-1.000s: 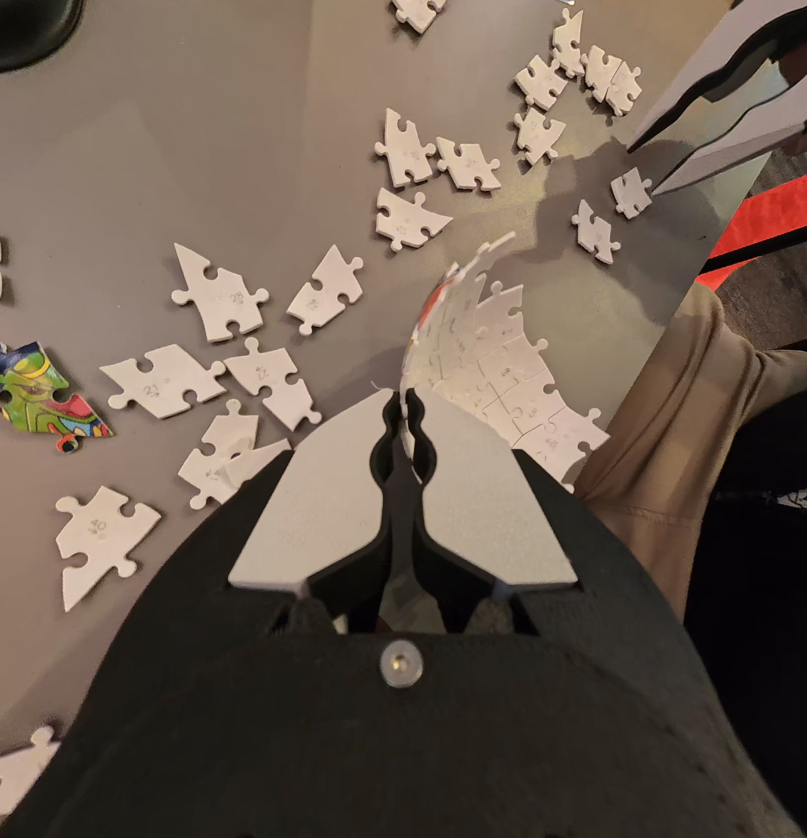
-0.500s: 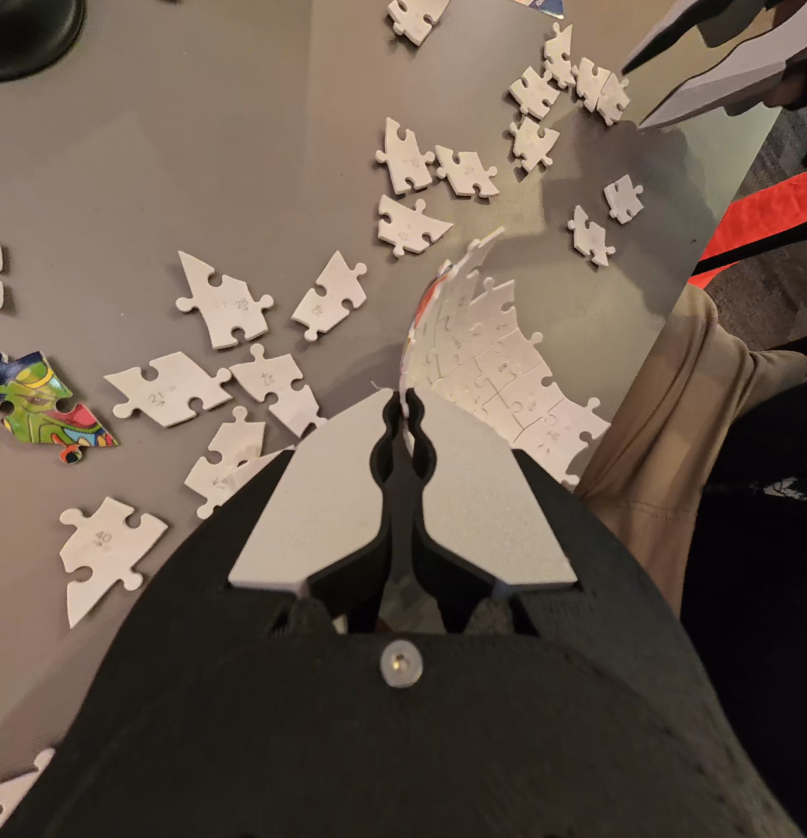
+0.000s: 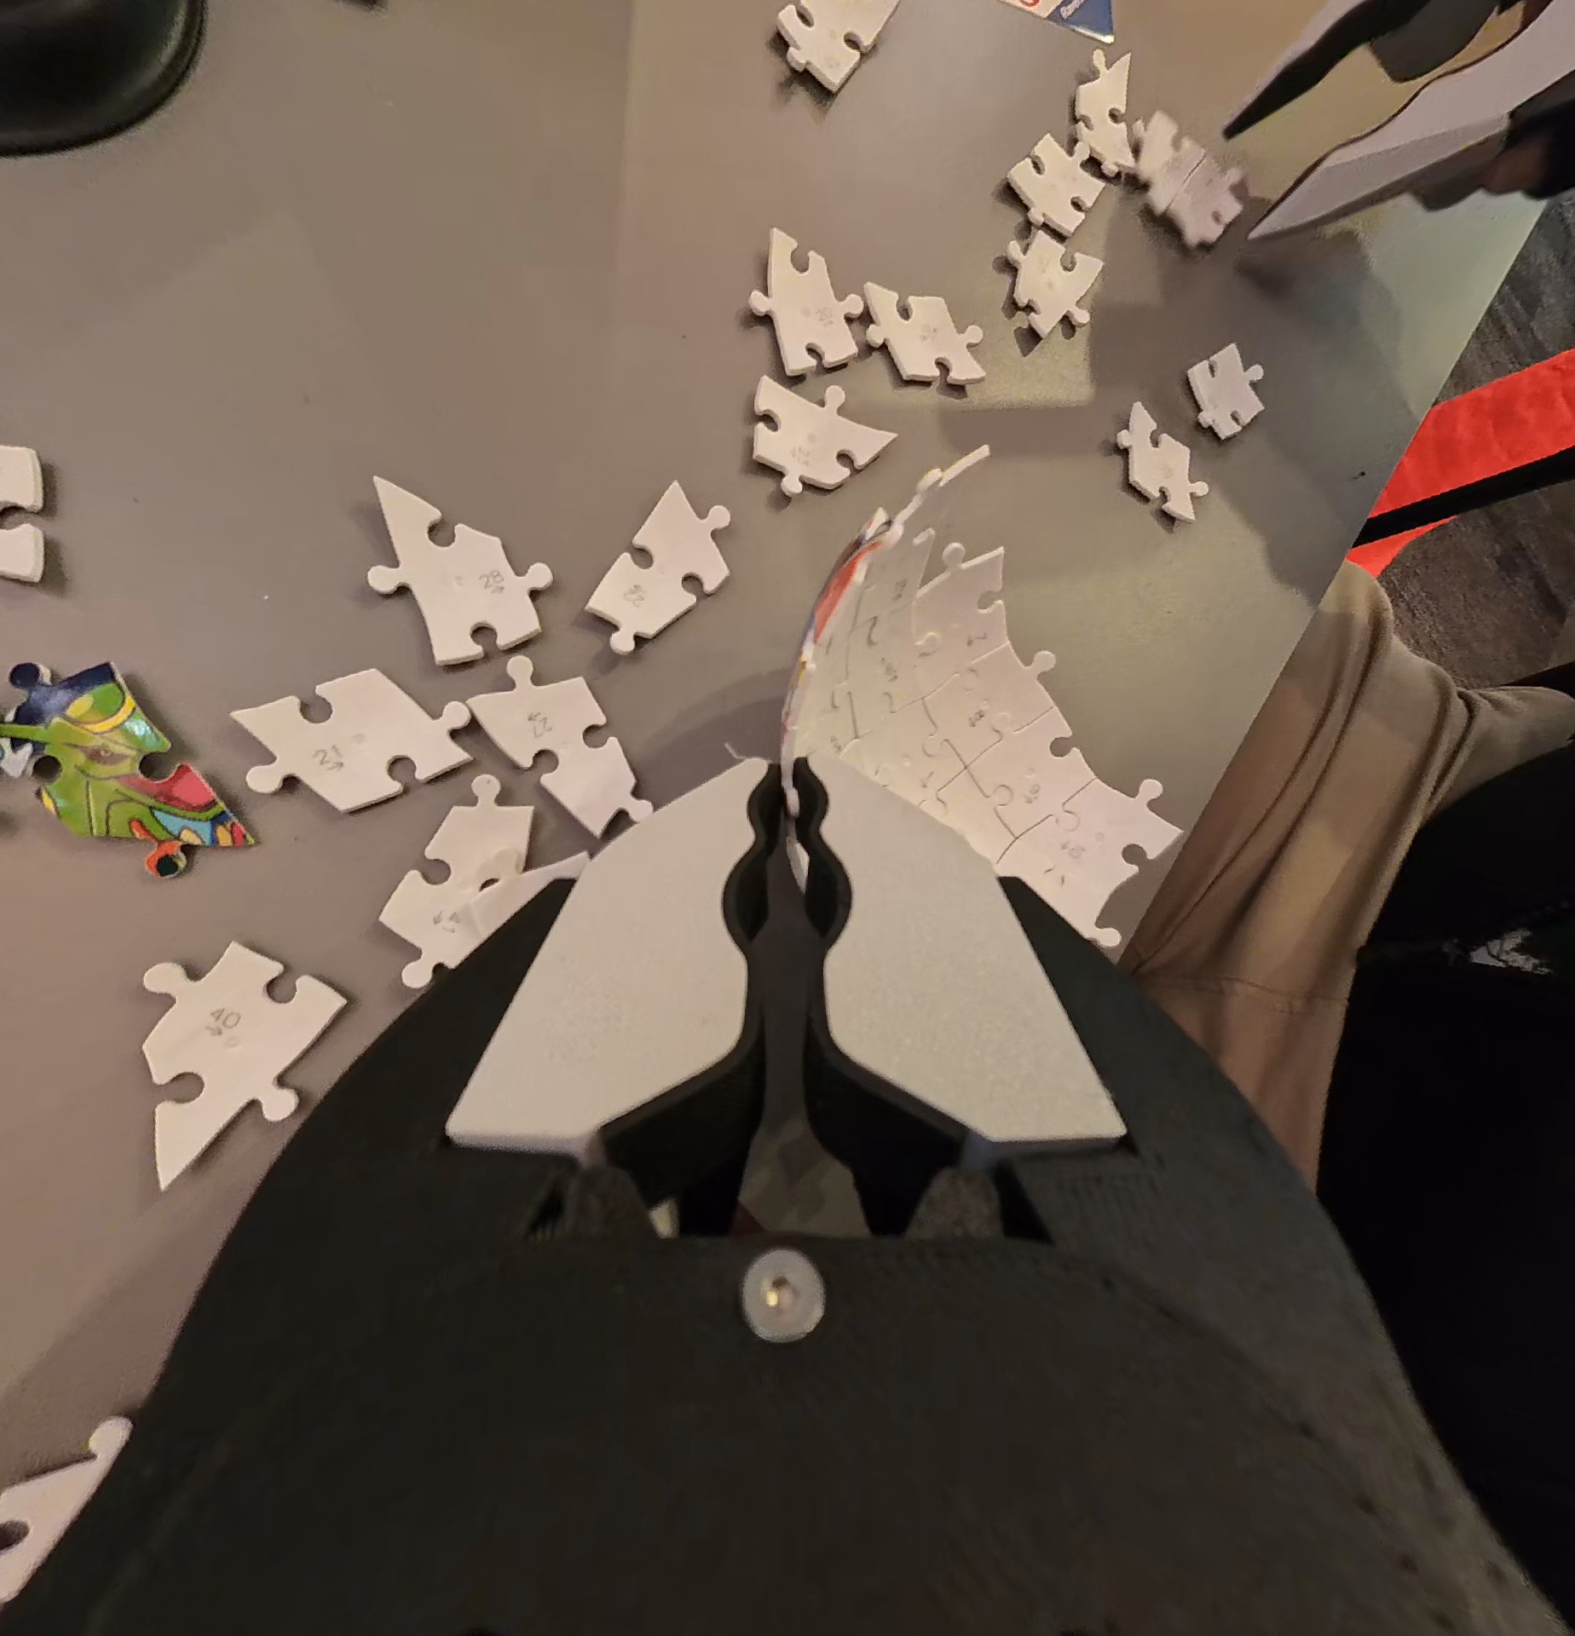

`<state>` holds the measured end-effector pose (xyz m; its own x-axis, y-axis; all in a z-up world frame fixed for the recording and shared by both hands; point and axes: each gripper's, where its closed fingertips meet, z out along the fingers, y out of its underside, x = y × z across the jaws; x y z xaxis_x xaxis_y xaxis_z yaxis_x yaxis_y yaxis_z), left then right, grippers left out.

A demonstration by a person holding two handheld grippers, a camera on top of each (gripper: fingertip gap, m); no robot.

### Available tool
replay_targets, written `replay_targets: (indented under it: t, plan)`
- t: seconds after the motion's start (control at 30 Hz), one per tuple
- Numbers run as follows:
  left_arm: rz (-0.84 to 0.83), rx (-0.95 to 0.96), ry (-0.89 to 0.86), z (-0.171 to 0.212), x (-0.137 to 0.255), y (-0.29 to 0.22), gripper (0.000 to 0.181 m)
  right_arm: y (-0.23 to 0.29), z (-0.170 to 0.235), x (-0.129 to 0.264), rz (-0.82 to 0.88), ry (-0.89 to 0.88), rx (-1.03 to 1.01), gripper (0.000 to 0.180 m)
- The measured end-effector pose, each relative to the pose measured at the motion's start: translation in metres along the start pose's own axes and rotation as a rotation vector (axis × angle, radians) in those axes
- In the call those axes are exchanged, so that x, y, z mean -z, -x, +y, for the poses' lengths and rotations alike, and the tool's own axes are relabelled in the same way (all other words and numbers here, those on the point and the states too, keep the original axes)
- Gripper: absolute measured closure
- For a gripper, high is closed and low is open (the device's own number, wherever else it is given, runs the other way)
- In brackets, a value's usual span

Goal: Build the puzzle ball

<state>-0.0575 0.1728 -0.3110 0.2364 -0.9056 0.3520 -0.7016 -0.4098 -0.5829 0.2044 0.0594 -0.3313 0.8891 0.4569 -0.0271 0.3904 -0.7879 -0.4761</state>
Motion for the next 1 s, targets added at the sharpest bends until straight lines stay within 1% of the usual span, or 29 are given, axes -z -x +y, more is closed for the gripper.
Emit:
replay_targets:
  t: [0.03, 0.2, 0.43, 0.77, 1.0]
  plan:
    - [0.000, 0.001, 0.000, 0.000, 0.000, 0.000, 0.178, -0.002, -0.004, 0.003, 0.010, -0.018, 0.000, 0.144]
    - [-0.005, 0.015, -0.004, 0.005, 0.004, 0.001, 0.178, -0.008, -0.029, 0.005, 0.030, -0.106, 0.003, 0.143]
    - [-0.025, 0.038, -0.014, 0.014, 0.014, 0.004, 0.178, -0.003, -0.065, -0.010, 0.037, -0.156, 0.080, 0.142]
    - [-0.057, 0.090, -0.037, 0.033, 0.031, 0.010, 0.178, -0.007, -0.108, -0.029, 0.032, -0.197, 0.124, 0.141]
    - [-0.082, 0.125, -0.052, 0.046, 0.043, 0.017, 0.178, 0.000, -0.117, -0.043, 0.004, -0.179, 0.154, 0.140]
